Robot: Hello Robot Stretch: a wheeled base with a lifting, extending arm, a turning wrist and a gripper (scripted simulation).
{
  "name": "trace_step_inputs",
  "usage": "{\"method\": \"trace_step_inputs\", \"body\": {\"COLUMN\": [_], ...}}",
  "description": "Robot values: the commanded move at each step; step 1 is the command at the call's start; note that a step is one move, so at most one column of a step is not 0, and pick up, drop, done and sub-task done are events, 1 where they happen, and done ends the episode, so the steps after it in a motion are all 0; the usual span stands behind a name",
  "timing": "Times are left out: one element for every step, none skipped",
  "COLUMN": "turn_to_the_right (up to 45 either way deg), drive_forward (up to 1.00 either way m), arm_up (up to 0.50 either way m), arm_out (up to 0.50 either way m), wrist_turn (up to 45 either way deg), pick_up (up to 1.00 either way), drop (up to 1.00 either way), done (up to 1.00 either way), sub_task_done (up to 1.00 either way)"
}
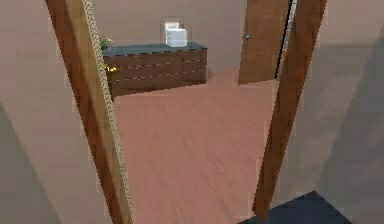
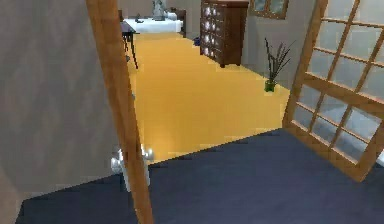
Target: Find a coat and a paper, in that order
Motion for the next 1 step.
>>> {"method": "trace_step_inputs", "body": {"turn_to_the_right": [0.0], "drive_forward": [1.0], "arm_up": [0.0], "arm_out": [0.0], "wrist_turn": [0.0], "pick_up": [0.0], "drop": [0.0], "done": [0.0], "sub_task_done": [0.0]}}
